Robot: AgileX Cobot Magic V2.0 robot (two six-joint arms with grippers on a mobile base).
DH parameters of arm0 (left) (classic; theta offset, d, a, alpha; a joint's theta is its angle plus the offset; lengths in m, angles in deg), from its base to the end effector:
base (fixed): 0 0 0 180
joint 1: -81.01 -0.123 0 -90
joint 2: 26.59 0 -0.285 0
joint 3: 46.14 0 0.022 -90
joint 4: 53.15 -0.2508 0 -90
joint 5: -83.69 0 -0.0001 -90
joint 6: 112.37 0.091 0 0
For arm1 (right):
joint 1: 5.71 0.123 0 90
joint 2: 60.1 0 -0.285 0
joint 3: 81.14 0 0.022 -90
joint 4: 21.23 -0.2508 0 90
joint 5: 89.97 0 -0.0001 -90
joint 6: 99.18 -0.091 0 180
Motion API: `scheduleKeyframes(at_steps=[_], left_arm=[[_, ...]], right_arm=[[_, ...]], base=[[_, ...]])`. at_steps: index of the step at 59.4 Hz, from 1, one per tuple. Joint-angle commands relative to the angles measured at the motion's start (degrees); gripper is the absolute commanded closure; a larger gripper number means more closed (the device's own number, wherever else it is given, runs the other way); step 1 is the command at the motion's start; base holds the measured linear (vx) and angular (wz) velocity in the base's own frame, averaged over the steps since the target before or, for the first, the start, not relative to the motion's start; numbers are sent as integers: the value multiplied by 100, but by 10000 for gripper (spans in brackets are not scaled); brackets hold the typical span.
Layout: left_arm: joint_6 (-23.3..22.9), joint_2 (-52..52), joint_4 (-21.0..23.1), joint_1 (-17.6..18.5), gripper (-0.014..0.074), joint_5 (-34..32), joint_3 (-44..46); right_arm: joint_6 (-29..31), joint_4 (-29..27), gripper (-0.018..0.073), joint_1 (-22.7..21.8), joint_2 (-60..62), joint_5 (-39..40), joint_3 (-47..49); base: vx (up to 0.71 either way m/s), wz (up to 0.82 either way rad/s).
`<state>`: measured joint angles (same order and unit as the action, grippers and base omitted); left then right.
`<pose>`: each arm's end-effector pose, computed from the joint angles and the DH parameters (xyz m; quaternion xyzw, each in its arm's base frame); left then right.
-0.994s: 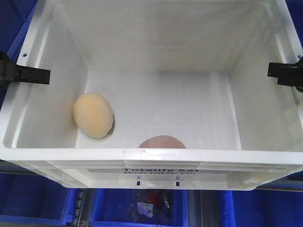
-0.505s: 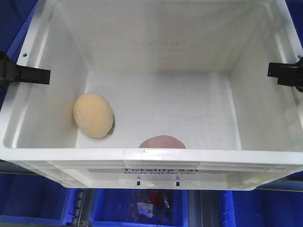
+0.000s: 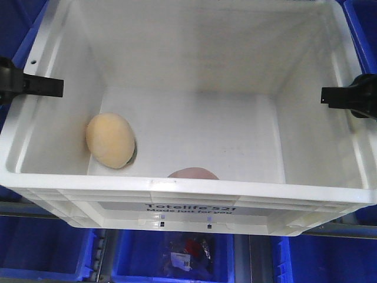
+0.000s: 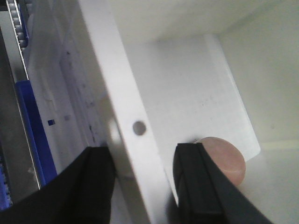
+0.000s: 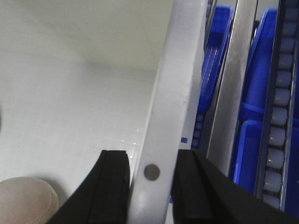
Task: Place moving items into box and shelve
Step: 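Move the held tote forward onto the roller shelf lane between blue bins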
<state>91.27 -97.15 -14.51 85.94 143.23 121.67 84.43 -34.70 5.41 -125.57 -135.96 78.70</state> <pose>0.1996 -0.0664 0.3902 0.1559 0.8819 -0.2702 0.3536 0.1912 0.0531 0.3646 -0.0767 0.9035 0.1367 0.3988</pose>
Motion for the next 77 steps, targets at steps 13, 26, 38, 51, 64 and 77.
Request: scheduleKeyframes(at_steps=[13, 26, 38, 51, 64, 77], left_arm=[[299, -782, 814, 83, 603, -1379, 226], [299, -1372, 839, 83, 599, -2386, 226], [299, -1724, 1069, 88, 592, -2843, 226], [620, -1912, 1076, 88, 533, -2970, 226], [1160, -1916, 1072, 82, 295, -3179, 226], [1495, -1903, 1072, 82, 7, -3181, 226]], right_arm=[[131, -489, 565, 18, -668, 1725, 246], [134, -489, 565, 18, -1224, 3118, 246], [134, -489, 564, 18, -1562, 3373, 246], [173, -462, 519, 18, -1722, 3478, 246], [173, -423, 302, 18, -1722, 3480, 246], [173, -168, -63, 18, -1722, 3441, 246]], base=[[0, 0], [0, 0], [0, 0], [0, 0], [0, 0], [0, 0]])
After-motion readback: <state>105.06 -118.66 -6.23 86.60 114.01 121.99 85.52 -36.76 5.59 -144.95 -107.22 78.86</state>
